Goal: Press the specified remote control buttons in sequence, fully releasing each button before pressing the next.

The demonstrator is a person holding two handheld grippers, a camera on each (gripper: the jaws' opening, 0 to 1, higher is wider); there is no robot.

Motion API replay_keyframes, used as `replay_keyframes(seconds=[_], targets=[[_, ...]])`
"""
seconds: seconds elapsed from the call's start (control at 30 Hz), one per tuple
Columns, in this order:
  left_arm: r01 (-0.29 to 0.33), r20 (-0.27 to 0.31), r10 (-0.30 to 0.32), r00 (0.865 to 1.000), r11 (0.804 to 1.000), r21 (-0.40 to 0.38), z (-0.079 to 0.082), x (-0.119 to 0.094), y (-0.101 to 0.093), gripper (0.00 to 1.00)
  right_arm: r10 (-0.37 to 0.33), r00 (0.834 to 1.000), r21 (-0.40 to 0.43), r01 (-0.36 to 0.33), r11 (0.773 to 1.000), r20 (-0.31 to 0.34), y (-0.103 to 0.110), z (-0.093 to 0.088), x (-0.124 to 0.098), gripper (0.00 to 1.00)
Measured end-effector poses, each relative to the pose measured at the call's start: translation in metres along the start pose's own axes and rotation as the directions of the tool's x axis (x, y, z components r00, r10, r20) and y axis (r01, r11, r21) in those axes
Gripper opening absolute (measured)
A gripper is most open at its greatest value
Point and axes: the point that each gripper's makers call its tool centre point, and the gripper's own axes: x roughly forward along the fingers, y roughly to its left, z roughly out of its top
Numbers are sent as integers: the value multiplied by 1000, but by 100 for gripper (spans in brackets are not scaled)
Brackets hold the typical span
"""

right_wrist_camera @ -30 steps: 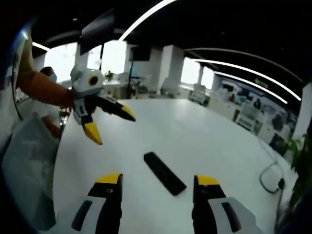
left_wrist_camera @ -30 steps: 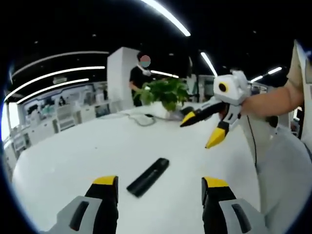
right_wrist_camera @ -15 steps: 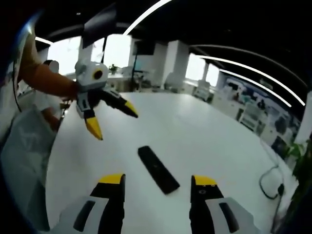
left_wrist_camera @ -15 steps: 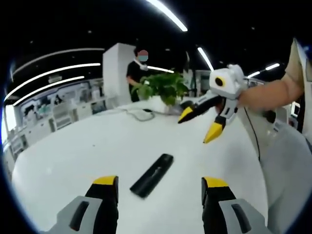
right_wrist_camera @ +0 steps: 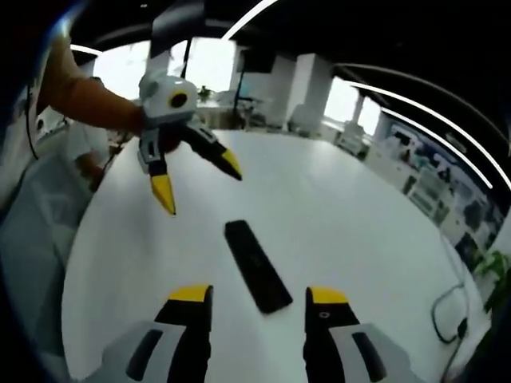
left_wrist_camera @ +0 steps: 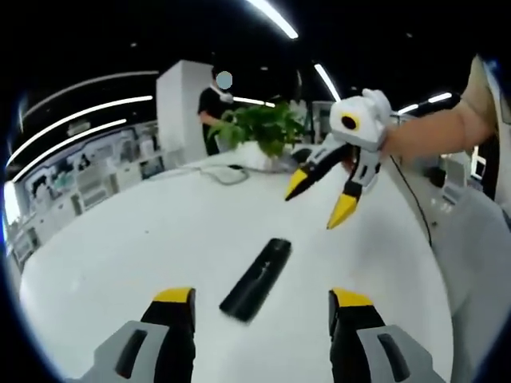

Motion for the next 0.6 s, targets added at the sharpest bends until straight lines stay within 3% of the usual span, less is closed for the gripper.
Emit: replay_keyframes(seconds=[0.1,0.6], targets=[[9,-13,-9,1000,1000,9,-3,3,4,64,14,1000,-12,-14,1000,-16,-2,-2,5,42],[41,-60,-40,997,999,23,-9,19,17,64,93,992,-50,-98,994,-91,-5,-12,30,38]])
